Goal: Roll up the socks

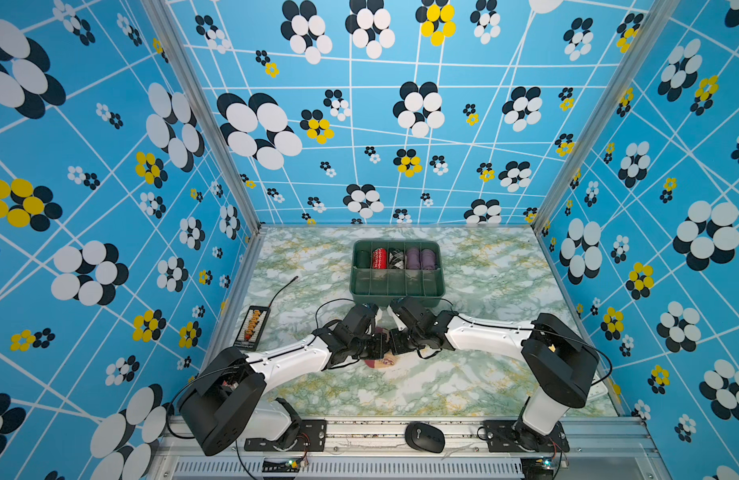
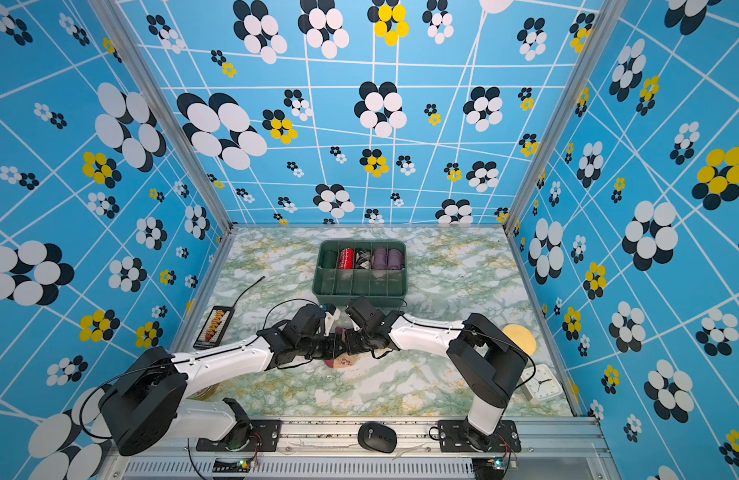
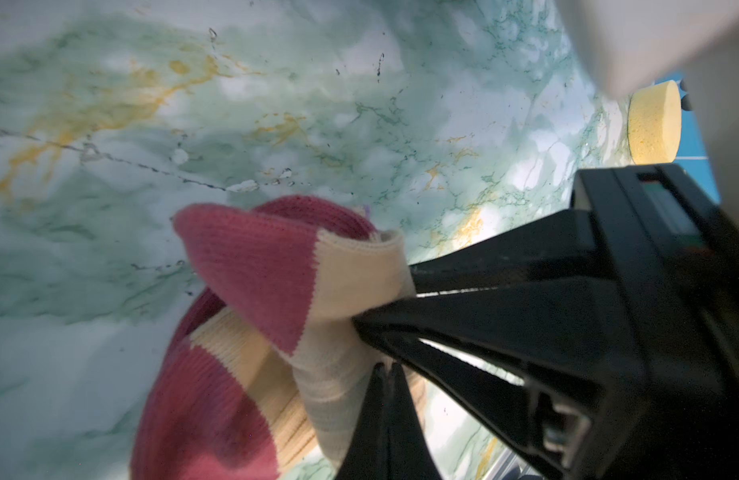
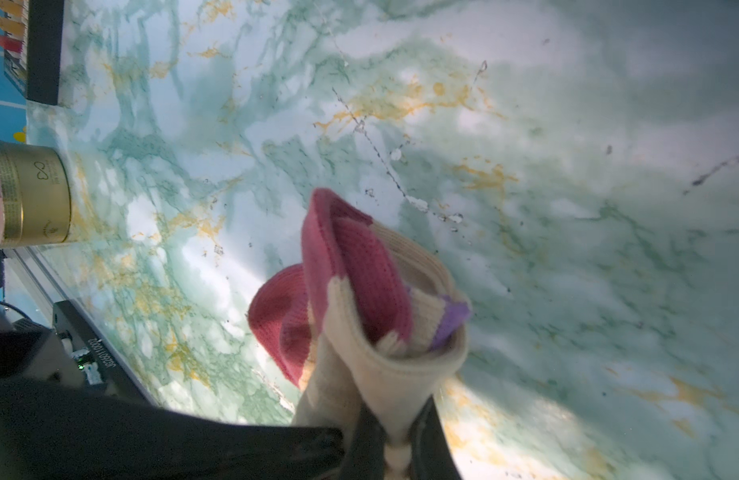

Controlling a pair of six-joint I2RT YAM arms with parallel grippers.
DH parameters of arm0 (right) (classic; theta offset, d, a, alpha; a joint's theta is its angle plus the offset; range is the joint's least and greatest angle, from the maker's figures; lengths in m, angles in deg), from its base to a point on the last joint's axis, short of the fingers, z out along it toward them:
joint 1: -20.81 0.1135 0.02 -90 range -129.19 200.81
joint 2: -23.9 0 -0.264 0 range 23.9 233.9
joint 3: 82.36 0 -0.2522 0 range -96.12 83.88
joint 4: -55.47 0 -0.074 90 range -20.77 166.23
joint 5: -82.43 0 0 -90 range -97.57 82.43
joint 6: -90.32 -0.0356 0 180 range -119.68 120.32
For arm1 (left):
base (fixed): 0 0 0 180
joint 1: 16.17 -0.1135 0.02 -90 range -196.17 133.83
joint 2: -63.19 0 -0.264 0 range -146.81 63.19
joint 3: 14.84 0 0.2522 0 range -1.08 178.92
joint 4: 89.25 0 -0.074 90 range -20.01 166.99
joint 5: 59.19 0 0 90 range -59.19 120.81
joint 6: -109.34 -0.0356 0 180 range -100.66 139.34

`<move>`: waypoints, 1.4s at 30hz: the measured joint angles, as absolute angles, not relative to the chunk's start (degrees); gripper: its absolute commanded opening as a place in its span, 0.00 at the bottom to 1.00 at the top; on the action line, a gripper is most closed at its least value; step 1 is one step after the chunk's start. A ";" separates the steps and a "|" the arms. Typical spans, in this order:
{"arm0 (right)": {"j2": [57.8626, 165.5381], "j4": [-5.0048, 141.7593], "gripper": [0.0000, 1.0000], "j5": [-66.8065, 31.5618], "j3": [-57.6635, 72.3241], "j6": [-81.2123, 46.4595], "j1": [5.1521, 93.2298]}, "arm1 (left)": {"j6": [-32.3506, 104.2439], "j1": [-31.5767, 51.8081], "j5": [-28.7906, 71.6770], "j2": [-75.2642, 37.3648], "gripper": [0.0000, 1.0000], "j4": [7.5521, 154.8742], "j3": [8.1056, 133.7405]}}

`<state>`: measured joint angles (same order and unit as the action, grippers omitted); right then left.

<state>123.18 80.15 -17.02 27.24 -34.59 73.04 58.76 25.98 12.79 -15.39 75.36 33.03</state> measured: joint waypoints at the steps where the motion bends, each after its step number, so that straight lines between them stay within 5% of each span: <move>1: 123.18 80.17 0.00 -17.02 27.22 -34.59 73.06 | 58.76 25.98 12.79 -15.63 0.00 75.36 33.03; 12: 123.40 80.65 0.00 -16.63 26.89 -34.62 73.21 | 58.06 25.98 12.73 -17.95 0.00 76.26 33.03; 26: 122.99 81.76 0.29 -14.38 28.07 -35.31 72.16 | 57.23 25.10 9.23 -22.06 0.00 82.53 32.05; 42: 116.50 68.04 0.37 -22.38 40.97 -42.00 68.23 | 57.21 24.32 7.98 -21.56 0.00 86.88 29.93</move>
